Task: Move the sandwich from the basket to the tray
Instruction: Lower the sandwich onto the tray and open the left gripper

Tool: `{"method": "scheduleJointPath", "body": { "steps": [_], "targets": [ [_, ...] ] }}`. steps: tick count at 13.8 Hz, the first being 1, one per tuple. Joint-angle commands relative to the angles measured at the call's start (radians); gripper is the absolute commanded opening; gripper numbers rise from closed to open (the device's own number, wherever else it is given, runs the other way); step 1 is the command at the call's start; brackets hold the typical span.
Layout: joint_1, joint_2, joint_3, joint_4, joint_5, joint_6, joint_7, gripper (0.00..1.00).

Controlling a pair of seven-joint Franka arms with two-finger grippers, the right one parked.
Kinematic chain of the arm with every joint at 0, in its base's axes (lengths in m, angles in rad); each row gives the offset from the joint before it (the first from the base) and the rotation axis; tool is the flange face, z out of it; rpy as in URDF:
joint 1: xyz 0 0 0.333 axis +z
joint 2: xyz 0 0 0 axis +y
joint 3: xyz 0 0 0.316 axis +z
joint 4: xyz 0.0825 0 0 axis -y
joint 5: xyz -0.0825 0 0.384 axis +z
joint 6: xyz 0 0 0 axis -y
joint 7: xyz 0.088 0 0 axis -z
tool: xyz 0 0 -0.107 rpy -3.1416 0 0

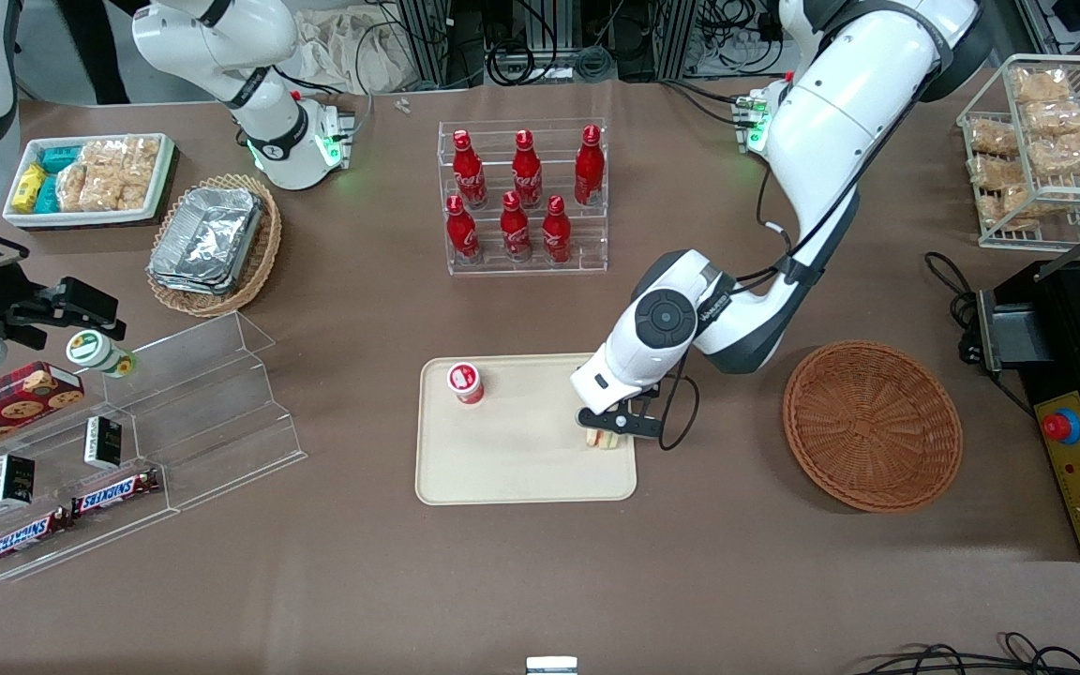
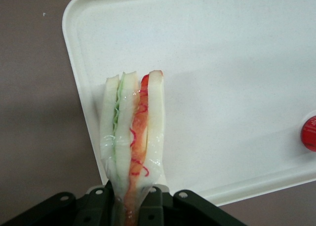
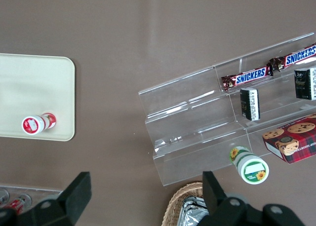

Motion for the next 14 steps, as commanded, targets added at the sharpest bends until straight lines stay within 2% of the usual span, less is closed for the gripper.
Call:
{"method": "scheduleJointPath", "body": {
  "steps": [1, 2, 3, 4, 7, 9, 14],
  "targets": [
    [-0.011, 0.024, 0.008, 0.033, 0.055, 0.005, -0.025, 0.37],
    [-0.011, 0.030, 0.018, 0.033, 0.082, 0.005, -0.035, 0.58],
    [-0.011, 0.036, 0.021, 0.033, 0.107, 0.005, -0.048, 0.92],
    [-0.011, 0.039, 0.021, 0.034, 0.118, 0.007, -0.053, 1.00],
    [-0.009, 0.019, 0.019, 0.051, 0.103, 0.005, -0.077, 1.00],
    [-0.006, -0.045, 0.019, 0.067, 0.103, -0.033, -0.192, 1.00],
    [0.043, -0.271, 0.015, 0.068, 0.089, -0.341, -0.187, 1.00]
  ]
}}
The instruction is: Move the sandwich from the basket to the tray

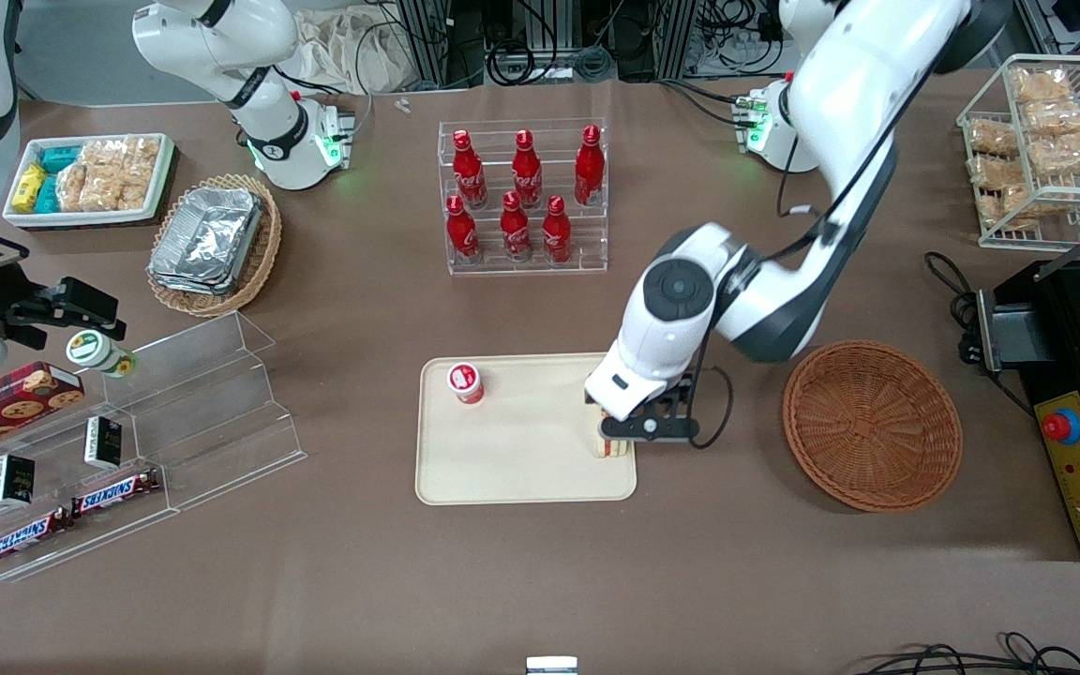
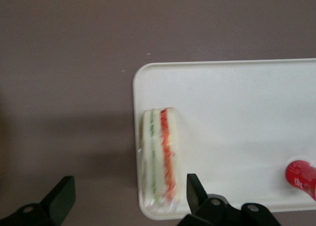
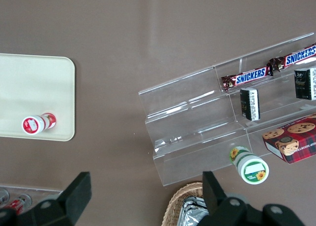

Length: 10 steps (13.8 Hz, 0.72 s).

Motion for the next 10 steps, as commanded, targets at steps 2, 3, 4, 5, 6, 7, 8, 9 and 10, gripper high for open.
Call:
{"method": "scheduleJointPath", "body": {
  "steps": [2, 3, 4, 5, 6, 7, 8, 9, 10],
  "targets": [
    [0.070, -0.181, 0.003, -0.025, -0.064, -0.206, 0.060, 1.00],
    [0.114, -0.225, 0.001, -0.027, -0.107, -0.254, 0.113, 1.00],
    [0.151, -0.274, 0.001, -0.025, -0.156, -0.321, 0.173, 1.00],
    [0.185, -0.319, 0.004, -0.022, -0.194, -0.383, 0.232, 1.00],
    [0.228, -0.359, 0.004, -0.021, -0.219, -0.444, 0.281, 1.00],
    [0.258, -0.391, 0.006, -0.021, -0.222, -0.486, 0.333, 1.00],
    [0.271, -0.422, 0.015, -0.024, -0.224, -0.515, 0.377, 1.00],
    [0.268, -0.449, 0.067, -0.024, -0.227, -0.561, 0.416, 1.00],
    [0.263, -0.482, 0.116, -0.024, -0.257, -0.608, 0.459, 1.00]
  ]
}}
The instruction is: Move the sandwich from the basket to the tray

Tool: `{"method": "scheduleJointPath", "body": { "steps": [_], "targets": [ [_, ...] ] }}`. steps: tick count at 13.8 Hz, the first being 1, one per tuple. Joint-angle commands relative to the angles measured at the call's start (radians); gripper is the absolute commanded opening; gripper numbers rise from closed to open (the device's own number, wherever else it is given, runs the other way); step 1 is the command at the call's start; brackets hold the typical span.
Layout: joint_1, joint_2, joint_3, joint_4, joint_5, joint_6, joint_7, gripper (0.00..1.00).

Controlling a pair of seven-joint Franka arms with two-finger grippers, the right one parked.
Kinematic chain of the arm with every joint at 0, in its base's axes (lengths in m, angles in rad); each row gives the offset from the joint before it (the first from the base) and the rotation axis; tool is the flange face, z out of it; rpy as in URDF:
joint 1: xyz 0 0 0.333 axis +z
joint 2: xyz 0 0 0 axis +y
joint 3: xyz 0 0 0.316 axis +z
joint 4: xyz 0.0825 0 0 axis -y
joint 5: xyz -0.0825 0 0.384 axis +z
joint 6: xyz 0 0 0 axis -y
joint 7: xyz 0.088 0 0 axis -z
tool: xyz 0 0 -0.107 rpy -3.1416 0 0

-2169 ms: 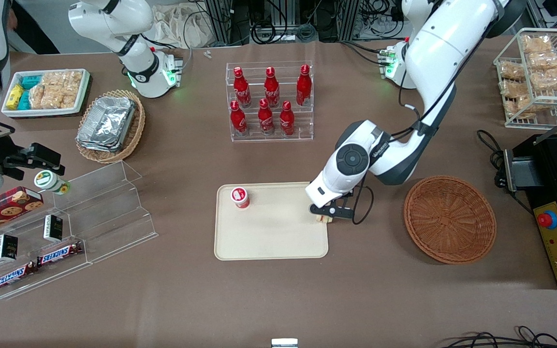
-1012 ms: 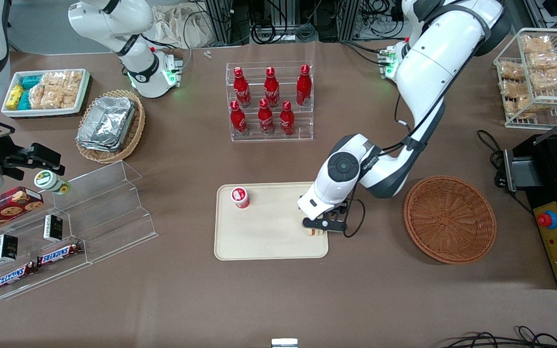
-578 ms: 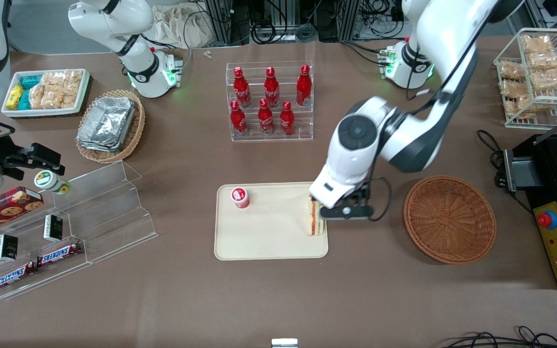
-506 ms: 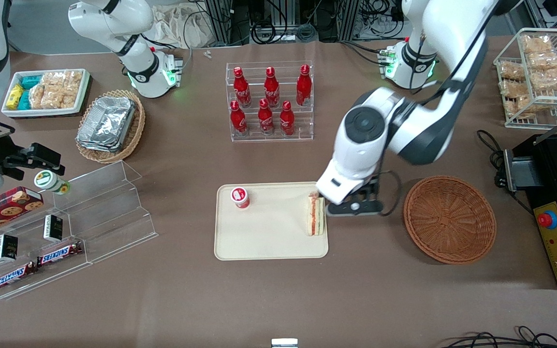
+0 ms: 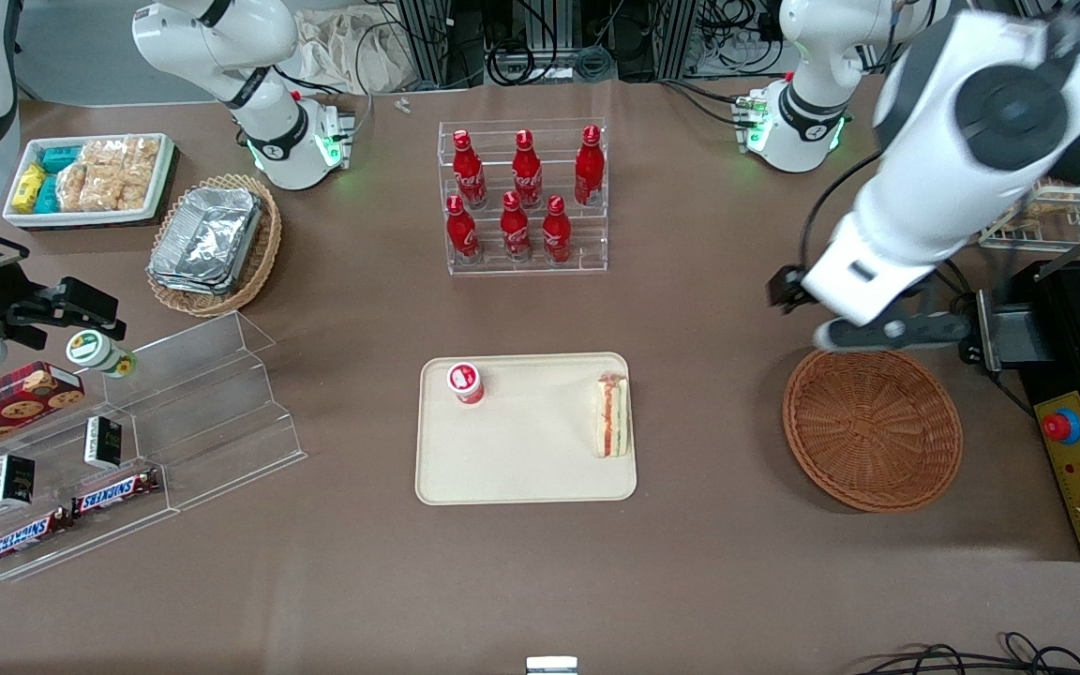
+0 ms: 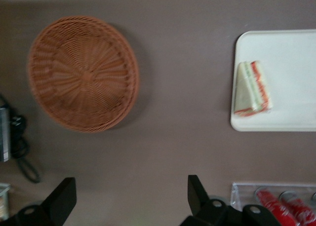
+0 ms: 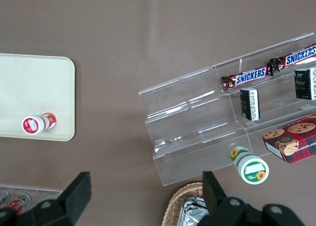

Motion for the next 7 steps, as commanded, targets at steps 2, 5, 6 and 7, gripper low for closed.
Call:
{"method": "scheduleJointPath", "body": {
  "steps": [2, 5, 6, 7],
  "targets": [
    [-0.002, -0.137, 0.152, -0.052, -0.089, -0.104, 0.182, 1.00],
    [-0.004, -0.170, 0.189, -0.075, -0.108, -0.108, 0.210, 1.00],
    [-0.014, -0.165, 0.191, -0.068, -0.108, -0.108, 0.219, 1.00],
    [-0.023, -0.165, 0.194, -0.068, -0.102, -0.110, 0.219, 1.00]
  ]
}}
